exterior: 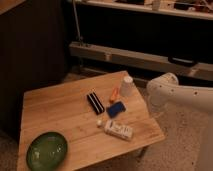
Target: Stand the bottle upright
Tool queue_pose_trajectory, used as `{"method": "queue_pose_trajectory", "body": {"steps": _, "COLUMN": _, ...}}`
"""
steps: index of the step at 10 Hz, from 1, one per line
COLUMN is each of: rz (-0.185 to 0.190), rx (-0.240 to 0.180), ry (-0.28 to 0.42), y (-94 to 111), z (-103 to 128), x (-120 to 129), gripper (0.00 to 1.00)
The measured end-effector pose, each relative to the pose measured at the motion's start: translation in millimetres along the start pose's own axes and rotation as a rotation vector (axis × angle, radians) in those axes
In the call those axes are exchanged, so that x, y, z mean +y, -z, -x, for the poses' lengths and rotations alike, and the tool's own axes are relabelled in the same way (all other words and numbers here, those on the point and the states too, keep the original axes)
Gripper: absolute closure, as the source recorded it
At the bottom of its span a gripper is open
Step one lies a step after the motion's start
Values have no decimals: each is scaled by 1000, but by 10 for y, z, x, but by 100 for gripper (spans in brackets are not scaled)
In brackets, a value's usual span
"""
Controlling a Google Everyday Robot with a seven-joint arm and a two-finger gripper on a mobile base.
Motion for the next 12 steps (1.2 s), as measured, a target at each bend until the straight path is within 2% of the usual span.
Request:
{"method": "queue_pose_trajectory", "body": {"steps": 3, "rz": -2, "rx": -1, "ry": 4, "y": 4, "z": -6, "x": -1, "gripper": 97}}
{"method": "queue_pose_trajectory", "body": {"steps": 4, "rz": -14, "rx": -16, "ry": 19, "y": 29, "z": -16, "x": 1, "gripper": 97}}
{"method": "queue_pose_trajectory", "body": {"steps": 5, "rz": -38, "rx": -53, "ry": 57, "y": 105, "z": -46, "x": 40, "gripper": 97}}
{"method": "queue_pose_trajectory", "body": {"steps": 7, "rz": -68, "rx": -146, "ry": 162, "y": 418, "z": -76, "x": 384, "gripper": 97}}
{"method": "queue_pose_trajectory", "body": {"steps": 9, "rz": -67, "rx": -239, "ry": 293, "y": 952, "z": -93, "x": 898, "gripper": 97}}
{"method": "queue_pose_trajectory", "body": {"steps": 10, "rz": -53, "rx": -255, "ry": 365, "y": 1113, "z": -124, "x": 1052, "gripper": 97}}
{"method": "queue_pose_trajectory", "body": {"steps": 11, "rz": -18, "rx": -263, "ry": 485, "y": 1284, "z": -218, "x": 1256, "gripper": 97}}
{"method": "queue_pose_trajectory", "body": {"steps": 12, "rz": 29, "rx": -275, "ry": 635, "y": 1469, "z": -377, "x": 1482, "gripper": 97}}
